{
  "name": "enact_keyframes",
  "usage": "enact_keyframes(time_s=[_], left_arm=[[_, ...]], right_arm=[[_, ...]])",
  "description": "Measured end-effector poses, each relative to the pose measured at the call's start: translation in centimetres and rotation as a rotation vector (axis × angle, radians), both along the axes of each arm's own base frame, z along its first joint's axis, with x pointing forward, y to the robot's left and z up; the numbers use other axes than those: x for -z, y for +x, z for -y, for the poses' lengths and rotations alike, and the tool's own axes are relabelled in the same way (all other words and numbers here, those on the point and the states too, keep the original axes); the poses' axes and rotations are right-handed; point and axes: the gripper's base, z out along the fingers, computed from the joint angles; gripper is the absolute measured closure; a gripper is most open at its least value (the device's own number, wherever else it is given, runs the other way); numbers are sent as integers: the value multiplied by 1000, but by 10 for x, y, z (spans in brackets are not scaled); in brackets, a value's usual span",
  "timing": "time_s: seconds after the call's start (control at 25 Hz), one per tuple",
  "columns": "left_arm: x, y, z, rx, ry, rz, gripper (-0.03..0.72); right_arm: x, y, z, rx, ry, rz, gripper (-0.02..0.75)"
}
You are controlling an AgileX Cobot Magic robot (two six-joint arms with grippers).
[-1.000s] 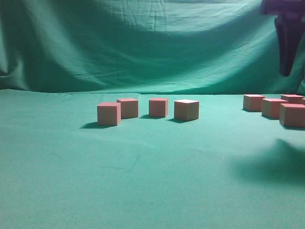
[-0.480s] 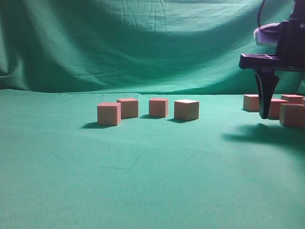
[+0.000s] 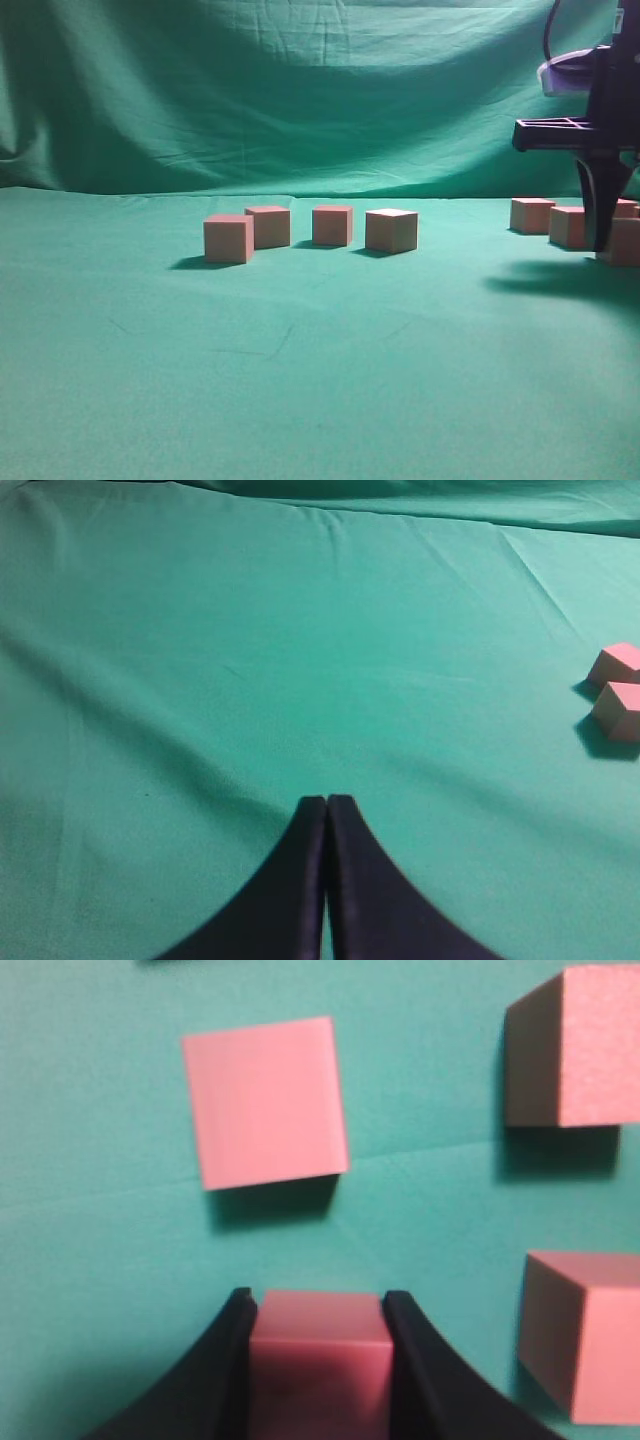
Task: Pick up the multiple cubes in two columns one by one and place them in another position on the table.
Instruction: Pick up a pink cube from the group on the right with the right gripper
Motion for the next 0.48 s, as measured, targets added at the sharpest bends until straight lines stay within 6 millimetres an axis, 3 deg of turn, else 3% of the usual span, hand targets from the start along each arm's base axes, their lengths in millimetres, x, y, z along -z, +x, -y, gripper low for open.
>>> enact_keyframes(time_s=[0.16,0.28,0.48], left_arm=[[0,0,0,0,0,0,688],[0,0,0,0,0,0,688],[0,0,0,0,0,0,688]], right_arm=[[-8,2,0,3,-10,-22,482],[-34,3,-11,-66,4,-17,482],[-87,-9,-58,-345,87,-20,482]])
